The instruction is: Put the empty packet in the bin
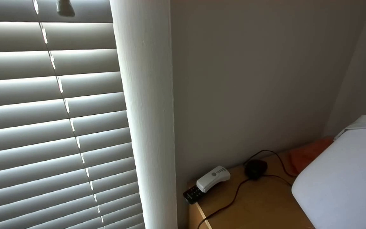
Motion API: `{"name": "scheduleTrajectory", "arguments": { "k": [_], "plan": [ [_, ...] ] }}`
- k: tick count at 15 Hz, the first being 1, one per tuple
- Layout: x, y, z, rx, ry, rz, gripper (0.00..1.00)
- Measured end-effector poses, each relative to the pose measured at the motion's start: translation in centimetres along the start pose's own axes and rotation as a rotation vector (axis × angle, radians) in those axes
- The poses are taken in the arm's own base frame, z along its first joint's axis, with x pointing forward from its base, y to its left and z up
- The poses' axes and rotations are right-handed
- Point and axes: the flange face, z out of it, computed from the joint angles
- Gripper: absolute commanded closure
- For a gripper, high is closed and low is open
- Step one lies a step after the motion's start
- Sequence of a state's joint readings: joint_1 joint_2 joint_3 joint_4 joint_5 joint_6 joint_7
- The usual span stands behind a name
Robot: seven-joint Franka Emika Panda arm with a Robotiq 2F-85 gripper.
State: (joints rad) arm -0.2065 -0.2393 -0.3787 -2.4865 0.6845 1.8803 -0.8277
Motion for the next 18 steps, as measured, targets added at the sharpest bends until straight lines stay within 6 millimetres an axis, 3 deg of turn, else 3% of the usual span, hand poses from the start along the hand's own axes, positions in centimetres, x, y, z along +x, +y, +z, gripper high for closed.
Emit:
{"name": "scheduleTrajectory", "arguments": {
  "k": [6,7,8,13,18],
  "plan": [
    [0.4,0.6,-0.2,0.011,0.061,0.091,0.00],
    [0.6,0.7,-0.3,-0.003,0.072,0.103,0.25],
    [0.7,0.7,-0.3,-0.013,0.079,0.113,0.26],
    [1.1,0.3,-0.5,-0.025,0.092,0.153,0.63],
    [1.1,-0.3,-0.2,0.068,0.089,0.114,0.99]
  ]
}}
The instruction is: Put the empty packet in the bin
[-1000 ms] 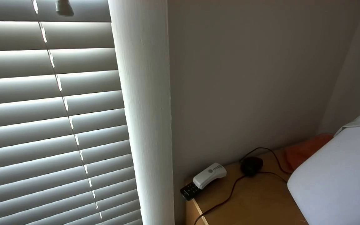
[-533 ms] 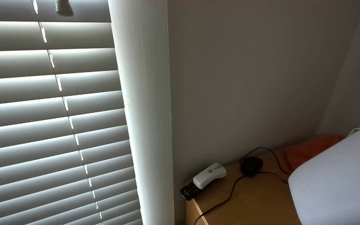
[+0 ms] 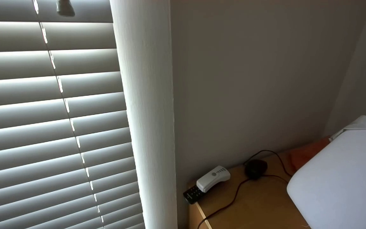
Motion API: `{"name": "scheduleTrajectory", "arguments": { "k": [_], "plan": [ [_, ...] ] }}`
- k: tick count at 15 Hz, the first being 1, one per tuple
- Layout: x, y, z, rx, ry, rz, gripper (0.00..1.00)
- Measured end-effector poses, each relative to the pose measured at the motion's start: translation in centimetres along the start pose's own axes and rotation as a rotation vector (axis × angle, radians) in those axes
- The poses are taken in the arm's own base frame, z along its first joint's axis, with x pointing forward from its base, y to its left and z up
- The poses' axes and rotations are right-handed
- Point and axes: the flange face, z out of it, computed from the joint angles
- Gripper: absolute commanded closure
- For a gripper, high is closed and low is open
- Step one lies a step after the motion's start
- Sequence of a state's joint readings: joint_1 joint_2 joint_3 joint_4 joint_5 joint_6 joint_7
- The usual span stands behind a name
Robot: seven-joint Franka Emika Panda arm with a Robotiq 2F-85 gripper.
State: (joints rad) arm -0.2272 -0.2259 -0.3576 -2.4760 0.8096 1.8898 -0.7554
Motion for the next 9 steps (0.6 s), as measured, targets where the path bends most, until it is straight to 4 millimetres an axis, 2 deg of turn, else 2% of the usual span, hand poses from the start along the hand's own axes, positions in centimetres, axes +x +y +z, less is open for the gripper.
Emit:
{"name": "scheduleTrajectory", "arguments": {
  "k": [4,9],
  "plan": [
    [-0.7,0.7,0.6,0.101,-0.054,0.024,0.98],
    [-1.8,4.0,3.0,0.155,-0.132,0.052,0.99]
  ]
}}
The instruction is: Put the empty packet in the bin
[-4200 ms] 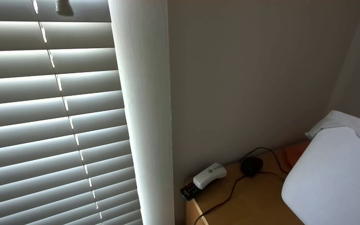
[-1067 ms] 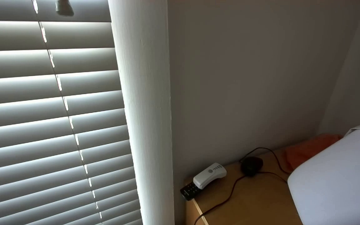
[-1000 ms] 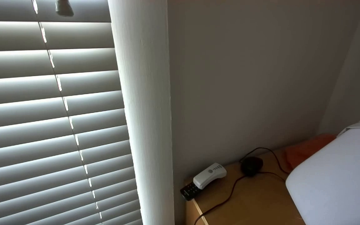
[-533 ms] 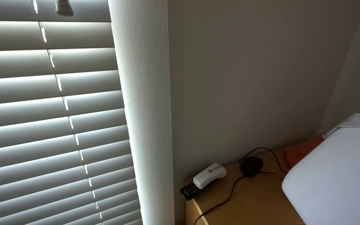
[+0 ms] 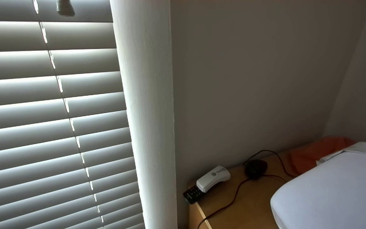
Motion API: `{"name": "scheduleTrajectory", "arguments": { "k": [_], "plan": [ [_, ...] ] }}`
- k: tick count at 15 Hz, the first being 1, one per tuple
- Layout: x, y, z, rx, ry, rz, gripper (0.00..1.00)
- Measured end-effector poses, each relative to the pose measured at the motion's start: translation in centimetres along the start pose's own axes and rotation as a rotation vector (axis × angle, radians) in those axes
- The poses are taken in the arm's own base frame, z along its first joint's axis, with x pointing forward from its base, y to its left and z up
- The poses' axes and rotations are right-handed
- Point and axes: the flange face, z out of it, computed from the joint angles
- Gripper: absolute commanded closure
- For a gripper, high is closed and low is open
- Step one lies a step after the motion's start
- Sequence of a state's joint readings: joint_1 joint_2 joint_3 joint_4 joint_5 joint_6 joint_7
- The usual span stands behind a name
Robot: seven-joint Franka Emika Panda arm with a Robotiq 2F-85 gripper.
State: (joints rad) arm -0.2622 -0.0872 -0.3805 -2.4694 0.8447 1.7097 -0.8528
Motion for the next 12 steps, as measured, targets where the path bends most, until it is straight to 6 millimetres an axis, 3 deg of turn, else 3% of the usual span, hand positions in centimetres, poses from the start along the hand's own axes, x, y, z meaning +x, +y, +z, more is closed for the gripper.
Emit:
{"name": "scheduleTrajectory", "arguments": {
  "k": [5,12],
  "plan": [
    [0.2,1.2,0.5,0.012,-0.023,-0.003,0.99],
    [1.1,0.3,3.3,0.005,-0.100,-0.035,0.99]
  ]
}}
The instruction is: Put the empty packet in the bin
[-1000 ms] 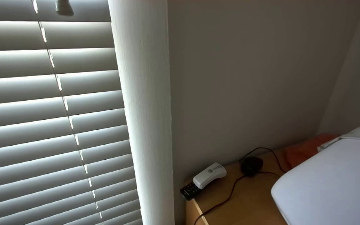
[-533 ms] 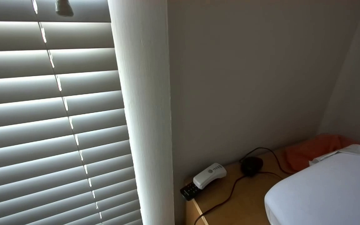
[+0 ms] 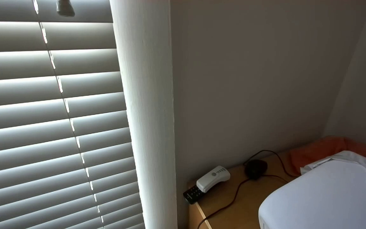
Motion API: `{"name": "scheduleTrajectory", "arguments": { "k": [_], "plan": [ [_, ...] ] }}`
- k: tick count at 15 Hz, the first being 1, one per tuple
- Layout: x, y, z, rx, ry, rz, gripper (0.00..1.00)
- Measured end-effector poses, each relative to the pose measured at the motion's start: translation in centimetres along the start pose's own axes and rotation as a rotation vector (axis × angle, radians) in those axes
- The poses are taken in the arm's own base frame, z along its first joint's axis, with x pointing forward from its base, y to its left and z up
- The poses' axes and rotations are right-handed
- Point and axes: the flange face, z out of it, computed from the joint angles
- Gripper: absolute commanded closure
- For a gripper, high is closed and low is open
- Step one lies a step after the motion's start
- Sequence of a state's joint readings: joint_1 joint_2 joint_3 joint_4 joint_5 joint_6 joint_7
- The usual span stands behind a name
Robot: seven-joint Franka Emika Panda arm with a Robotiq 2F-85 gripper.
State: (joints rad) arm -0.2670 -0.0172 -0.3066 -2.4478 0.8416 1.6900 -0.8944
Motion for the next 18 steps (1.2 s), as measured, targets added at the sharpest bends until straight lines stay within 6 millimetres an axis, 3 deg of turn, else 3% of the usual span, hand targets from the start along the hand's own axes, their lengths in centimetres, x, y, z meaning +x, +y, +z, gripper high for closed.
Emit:
{"name": "scheduleTrajectory", "arguments": {
  "k": [8,14,15,16,18],
  "plan": [
    [0.8,-0.7,3.0,0.005,-0.077,-0.055,0.99],
    [0.9,-0.1,3.4,0.011,-0.092,-0.060,0.99],
    [1.0,0.0,3.4,0.010,-0.092,-0.059,0.89],
    [1.0,0.0,3.4,0.009,-0.092,-0.058,0.69],
    [1.1,0.4,3.3,-0.010,-0.094,-0.057,0.56]
  ]
}}
